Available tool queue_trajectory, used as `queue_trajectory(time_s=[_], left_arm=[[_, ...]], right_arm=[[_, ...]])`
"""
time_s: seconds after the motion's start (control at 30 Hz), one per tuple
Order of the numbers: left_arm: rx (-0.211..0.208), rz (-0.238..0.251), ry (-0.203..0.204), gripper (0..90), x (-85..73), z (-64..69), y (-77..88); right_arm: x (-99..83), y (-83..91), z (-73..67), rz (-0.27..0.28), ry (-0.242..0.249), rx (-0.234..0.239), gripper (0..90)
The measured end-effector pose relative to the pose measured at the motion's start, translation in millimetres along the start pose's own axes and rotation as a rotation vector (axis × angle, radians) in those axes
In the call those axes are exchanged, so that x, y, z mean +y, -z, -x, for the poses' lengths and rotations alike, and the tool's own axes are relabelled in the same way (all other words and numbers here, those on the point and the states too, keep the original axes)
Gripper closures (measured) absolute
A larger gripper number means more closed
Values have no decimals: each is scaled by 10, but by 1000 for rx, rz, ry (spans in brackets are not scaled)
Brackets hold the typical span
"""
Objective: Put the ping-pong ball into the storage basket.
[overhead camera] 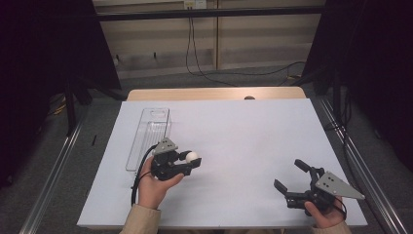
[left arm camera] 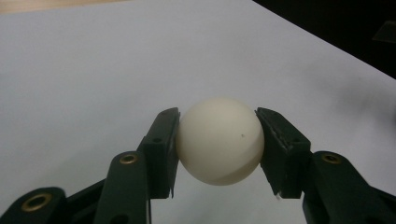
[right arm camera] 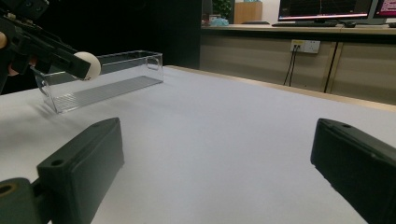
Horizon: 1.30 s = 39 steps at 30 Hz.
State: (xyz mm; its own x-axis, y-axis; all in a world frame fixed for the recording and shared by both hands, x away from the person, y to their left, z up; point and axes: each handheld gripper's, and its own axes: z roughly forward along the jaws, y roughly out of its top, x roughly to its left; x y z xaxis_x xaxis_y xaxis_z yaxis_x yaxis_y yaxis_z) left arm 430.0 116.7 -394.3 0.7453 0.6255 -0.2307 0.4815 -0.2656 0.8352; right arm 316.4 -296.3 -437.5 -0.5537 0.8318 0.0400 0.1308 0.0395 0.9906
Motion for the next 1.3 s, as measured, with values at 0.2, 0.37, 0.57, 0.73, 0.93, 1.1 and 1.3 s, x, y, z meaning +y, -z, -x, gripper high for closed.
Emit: queue_trajectory(time_s=[0.2, 0.37, 0.57, 0.73, 0.93, 1.1, 1.3], left_arm=[[12, 11, 4, 515, 5, -41, 46], [22, 17, 14, 514, 5, -68, 74], [36, 27, 16, 514, 14, -98, 125], [33, 29, 16, 514, 16, -116, 141], [52, 26, 17, 514, 19, -126, 159], [54, 29, 23, 514, 17, -145, 173], [63, 34, 25, 514, 16, -165, 188]], right_arm=[[-3, -2, -3, -3, -2, 3, 21], [-2, -5, -7, -2, -7, 0, 21], [-2, -4, -6, -3, -6, 1, 21], [-2, -3, -3, -4, -2, 2, 21], [-2, -3, -3, -4, -2, 3, 21], [-2, -3, -3, -4, -3, 3, 21], [-2, -3, -2, -4, -3, 4, 21]])
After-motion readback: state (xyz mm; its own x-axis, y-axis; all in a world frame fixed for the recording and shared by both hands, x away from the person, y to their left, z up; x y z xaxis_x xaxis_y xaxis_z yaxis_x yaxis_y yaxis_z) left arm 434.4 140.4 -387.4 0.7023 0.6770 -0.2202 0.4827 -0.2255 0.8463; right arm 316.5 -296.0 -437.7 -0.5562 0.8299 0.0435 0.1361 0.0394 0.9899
